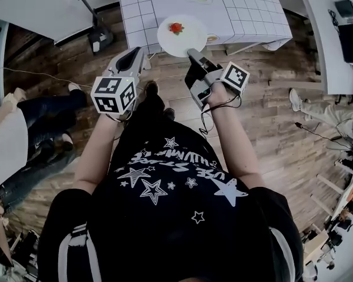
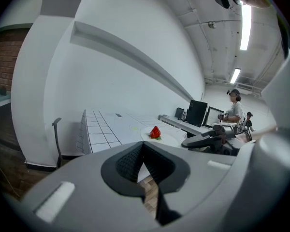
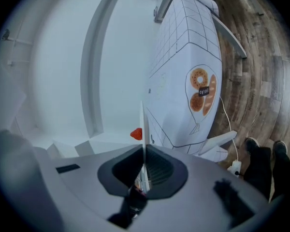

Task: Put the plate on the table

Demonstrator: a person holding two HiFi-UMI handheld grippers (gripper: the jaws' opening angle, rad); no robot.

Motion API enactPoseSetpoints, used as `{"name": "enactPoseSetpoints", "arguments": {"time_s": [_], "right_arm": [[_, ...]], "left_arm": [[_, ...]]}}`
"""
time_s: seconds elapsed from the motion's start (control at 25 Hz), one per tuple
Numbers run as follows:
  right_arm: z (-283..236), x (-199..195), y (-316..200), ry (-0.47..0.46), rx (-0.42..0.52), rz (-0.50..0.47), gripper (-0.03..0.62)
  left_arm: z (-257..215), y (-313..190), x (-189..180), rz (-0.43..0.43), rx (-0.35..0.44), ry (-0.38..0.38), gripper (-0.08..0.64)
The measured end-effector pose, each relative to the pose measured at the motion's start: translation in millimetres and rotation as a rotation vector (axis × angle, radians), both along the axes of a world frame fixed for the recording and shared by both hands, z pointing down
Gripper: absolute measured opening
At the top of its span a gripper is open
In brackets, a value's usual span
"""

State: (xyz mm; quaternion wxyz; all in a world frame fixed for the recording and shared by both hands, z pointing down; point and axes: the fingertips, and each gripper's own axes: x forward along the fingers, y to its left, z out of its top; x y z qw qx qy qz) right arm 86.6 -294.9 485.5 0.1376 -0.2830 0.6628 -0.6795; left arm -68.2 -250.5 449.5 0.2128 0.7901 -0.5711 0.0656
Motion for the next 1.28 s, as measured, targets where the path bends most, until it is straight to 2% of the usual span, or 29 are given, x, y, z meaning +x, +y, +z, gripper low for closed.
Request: {"name": "enactPoseSetpoints", "arguments": {"time_s": [0.16,0.48,0.88,1.28], "right_arm": [[10,-15,-18,0.012,-0.011,-0.013,0.025],[36,-34,-51,0.022,-0.049,-0.014,0.025],[73,-36,-74,0.052,-0.106,-0.024,0.025],[86,-32,-78,0.042,-0.136,-0.014,0.023]], "left_arm": [[2,-19,-9,0.014,-0.003,-0.005,0.009],[19,-54,-27,0.043,-0.061,-0.004,0.009],[33,-91,-27,0.1,-0.097,-0.007,0.009],[47,-101,-28,0.098,-0.127,0.004,0.009]]}}
